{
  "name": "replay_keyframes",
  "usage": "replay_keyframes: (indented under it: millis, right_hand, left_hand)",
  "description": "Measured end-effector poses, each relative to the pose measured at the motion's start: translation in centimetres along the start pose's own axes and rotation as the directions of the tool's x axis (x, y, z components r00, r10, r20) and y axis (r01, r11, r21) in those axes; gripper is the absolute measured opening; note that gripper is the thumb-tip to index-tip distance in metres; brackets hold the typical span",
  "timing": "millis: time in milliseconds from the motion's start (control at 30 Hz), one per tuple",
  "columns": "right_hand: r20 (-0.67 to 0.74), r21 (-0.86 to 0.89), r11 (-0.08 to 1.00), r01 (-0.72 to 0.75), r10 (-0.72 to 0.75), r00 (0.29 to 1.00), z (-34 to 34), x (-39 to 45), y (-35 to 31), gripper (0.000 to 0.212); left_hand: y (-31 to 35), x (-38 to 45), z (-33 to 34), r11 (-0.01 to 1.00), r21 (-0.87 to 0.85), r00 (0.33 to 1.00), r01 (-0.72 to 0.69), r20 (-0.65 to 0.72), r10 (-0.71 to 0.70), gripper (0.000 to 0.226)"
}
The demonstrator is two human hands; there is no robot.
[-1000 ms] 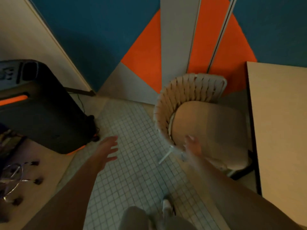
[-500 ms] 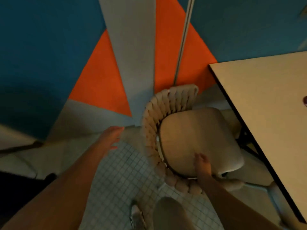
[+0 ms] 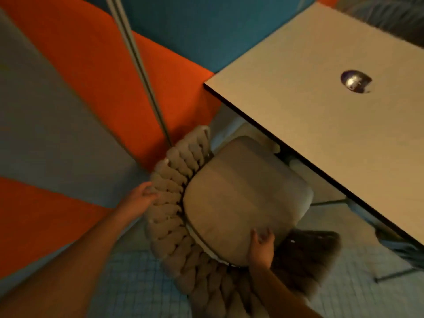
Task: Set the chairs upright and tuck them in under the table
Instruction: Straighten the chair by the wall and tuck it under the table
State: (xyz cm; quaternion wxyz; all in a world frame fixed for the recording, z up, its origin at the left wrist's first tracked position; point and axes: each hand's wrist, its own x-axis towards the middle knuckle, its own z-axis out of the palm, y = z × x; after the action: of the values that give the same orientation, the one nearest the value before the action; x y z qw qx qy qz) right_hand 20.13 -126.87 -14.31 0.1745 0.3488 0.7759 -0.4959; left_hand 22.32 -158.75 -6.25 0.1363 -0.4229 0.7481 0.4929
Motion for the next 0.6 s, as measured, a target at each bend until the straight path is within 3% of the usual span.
replay_keyframes:
  millis: [100, 233, 367, 467, 600]
  right_hand:
    - [-0.017, 0.004, 1.0, 0.027, -0.027, 1.0, 0.7, -0.3, -1.1, 0.059]
    - [-0.139, -0.136, 0.976, 0.169, -0.188, 0.972, -3.8, 2.4, -3.0, 0.064]
    - [-0.309, -0.188, 0.977, 0.101, -0.157, 0.938, -9.2, 4.5, -3.6, 0.065]
    - [-0.401, -0.224, 0.974, 0.034, -0.123, 0.908, -11.5, 3.6, -1.6, 0.063]
    - [-0.406, -0.223, 0.97, -0.091, -0.008, 0.914, -12.0, 0.8, 2.0, 0.072]
  left_hand:
    - [0.4, 3.9, -0.8, 0.995, 0.099, 1.0, -0.023, 0.014, 0.022, 0.051]
    - [2.8, 8.2, -0.7, 0.938, 0.335, 0.992, -0.088, 0.112, 0.053, 0.051]
    - [6.5, 12.3, -0.6, 0.849, 0.488, 0.975, -0.202, 0.179, 0.129, 0.058]
    - [9.2, 14.3, 0.5, 0.814, 0.532, 0.96, -0.233, 0.259, 0.105, 0.066]
    - [10.8, 14.8, 2.2, 0.828, 0.51, 0.955, -0.233, 0.28, 0.096, 0.059]
